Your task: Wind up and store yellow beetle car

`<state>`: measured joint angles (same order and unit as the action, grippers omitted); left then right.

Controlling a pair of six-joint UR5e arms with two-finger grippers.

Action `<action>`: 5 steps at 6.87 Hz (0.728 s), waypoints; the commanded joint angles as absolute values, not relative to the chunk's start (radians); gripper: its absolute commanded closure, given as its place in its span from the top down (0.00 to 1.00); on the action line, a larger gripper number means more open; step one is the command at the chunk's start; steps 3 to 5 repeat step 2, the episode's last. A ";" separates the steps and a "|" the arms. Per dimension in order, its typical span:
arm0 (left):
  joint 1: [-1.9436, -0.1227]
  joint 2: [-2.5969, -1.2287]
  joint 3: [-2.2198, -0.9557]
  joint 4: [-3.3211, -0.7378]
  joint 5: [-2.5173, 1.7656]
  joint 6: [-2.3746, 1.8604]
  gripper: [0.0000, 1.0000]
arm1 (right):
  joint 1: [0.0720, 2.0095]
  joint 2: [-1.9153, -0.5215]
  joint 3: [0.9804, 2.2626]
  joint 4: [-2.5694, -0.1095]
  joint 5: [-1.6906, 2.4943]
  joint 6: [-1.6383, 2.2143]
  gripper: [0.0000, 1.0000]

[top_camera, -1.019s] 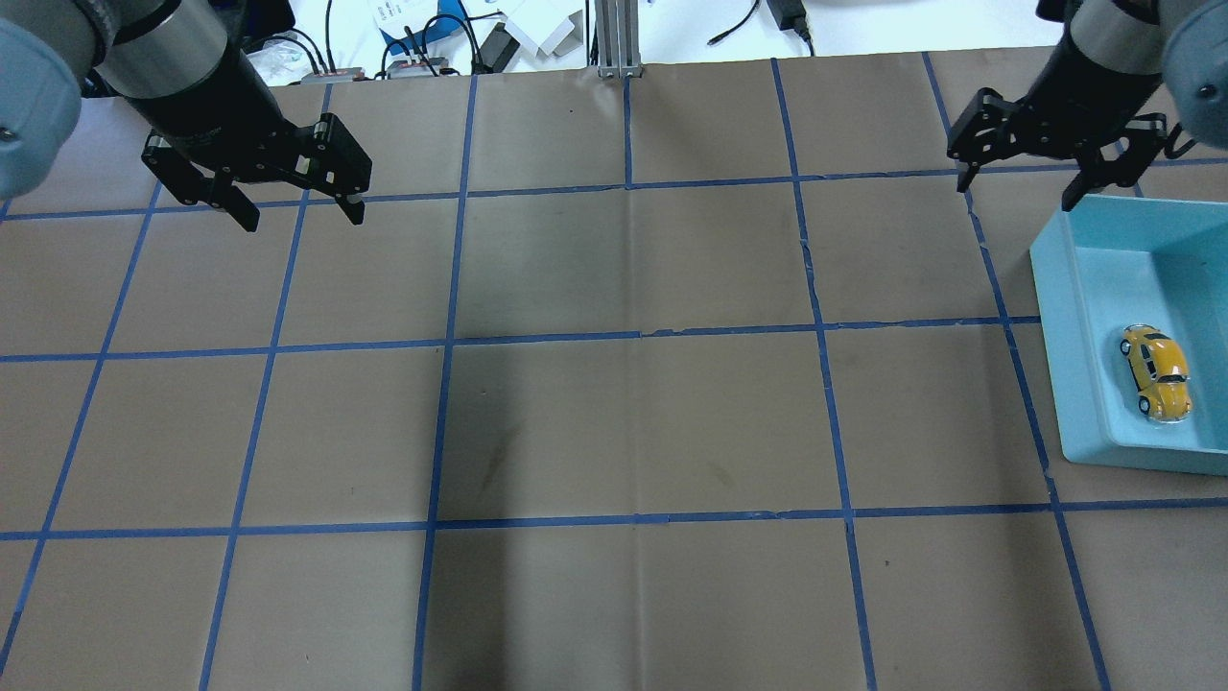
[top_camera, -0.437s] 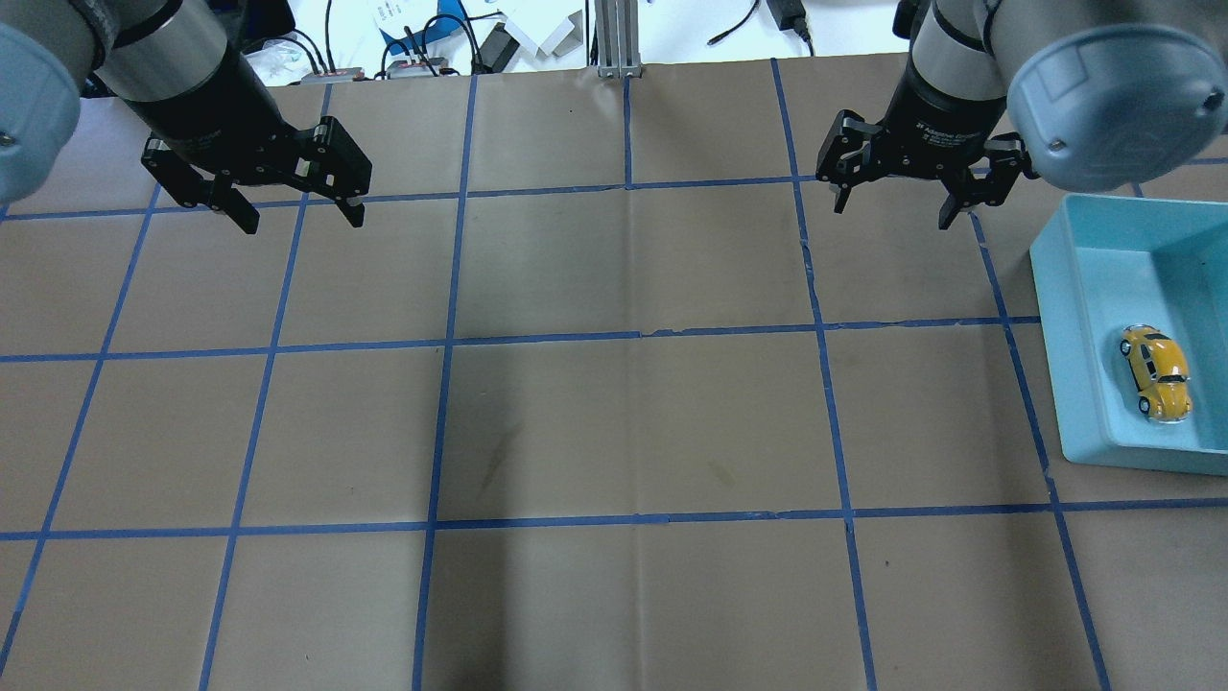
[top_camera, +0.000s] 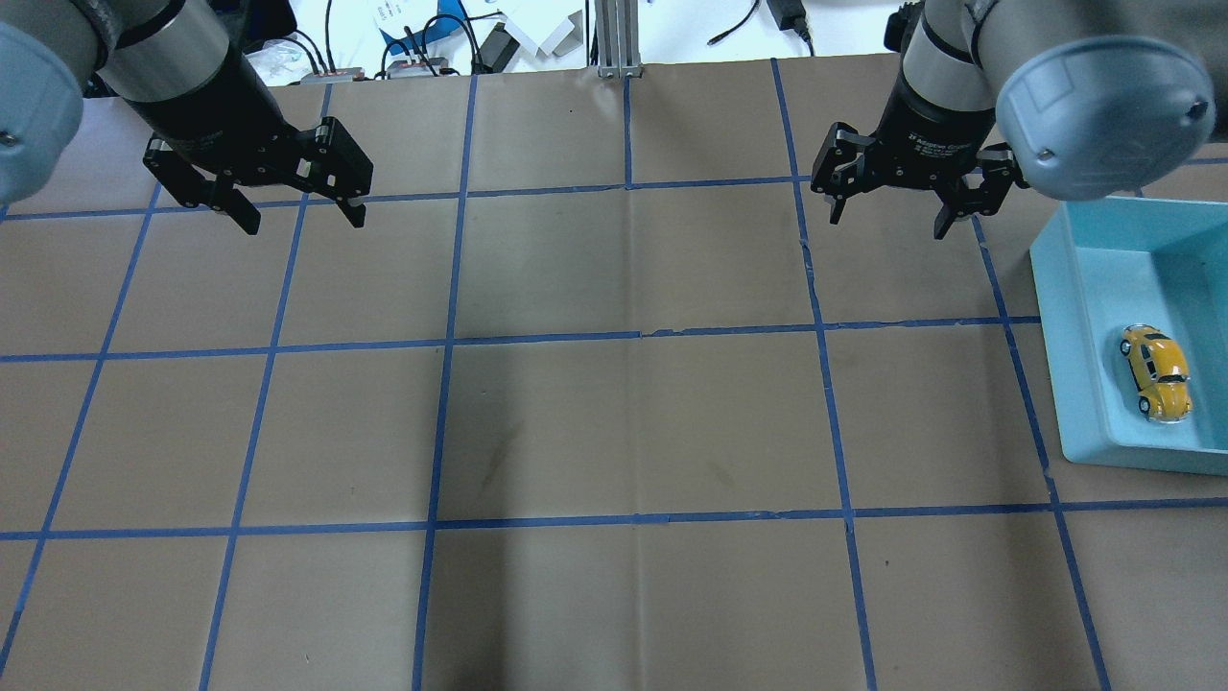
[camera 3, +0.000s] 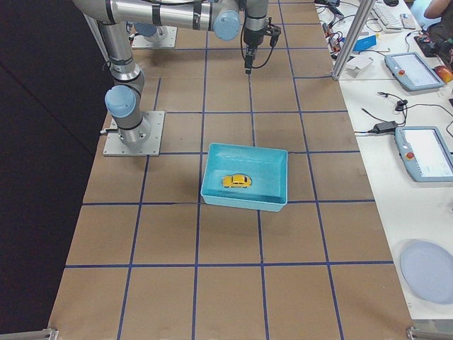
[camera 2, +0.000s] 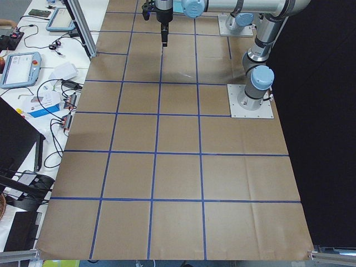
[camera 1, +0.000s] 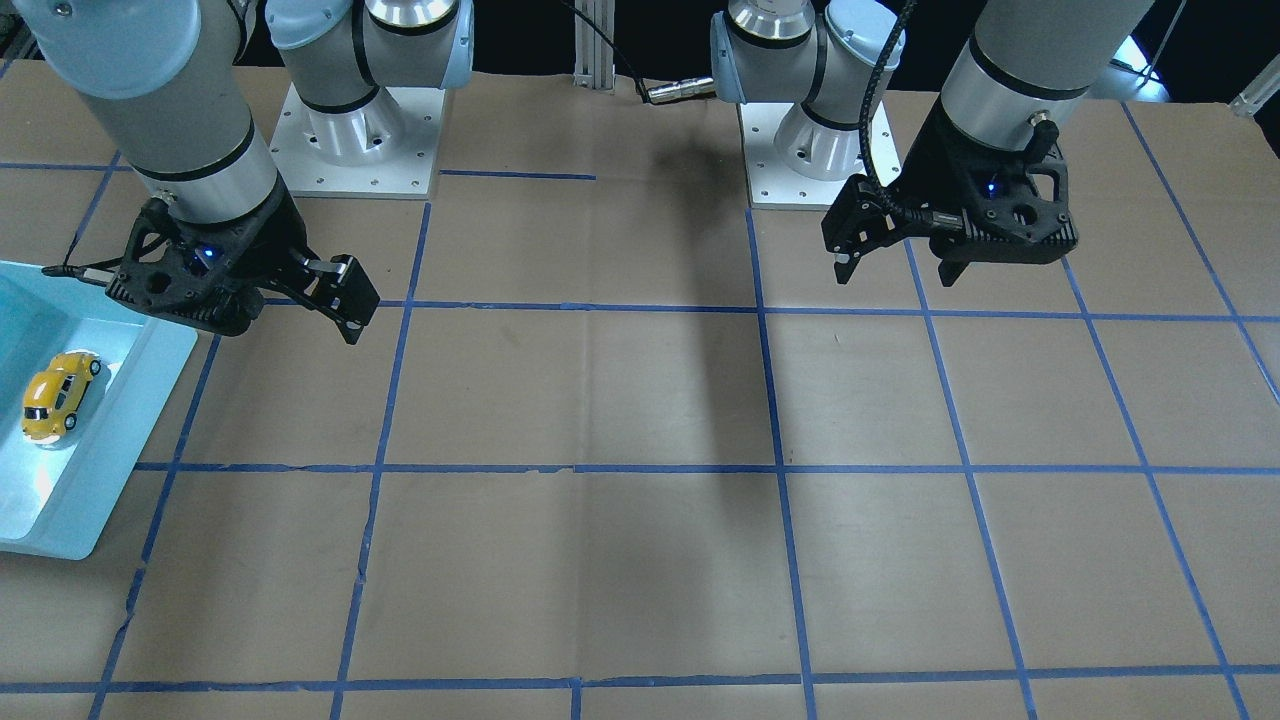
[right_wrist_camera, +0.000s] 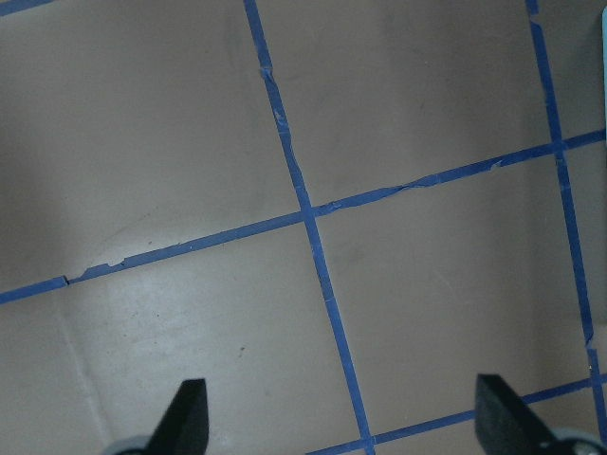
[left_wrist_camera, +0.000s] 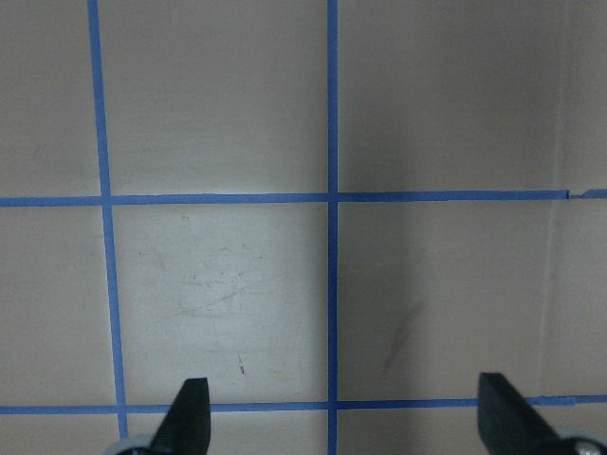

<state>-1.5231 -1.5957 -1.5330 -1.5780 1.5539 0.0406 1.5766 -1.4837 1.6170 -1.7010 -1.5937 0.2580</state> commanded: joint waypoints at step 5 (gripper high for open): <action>-1.523 -1.594 -1.528 -1.578 1.554 0.038 1.00 | 1.574 -1.482 1.621 -1.698 -1.597 0.256 1.00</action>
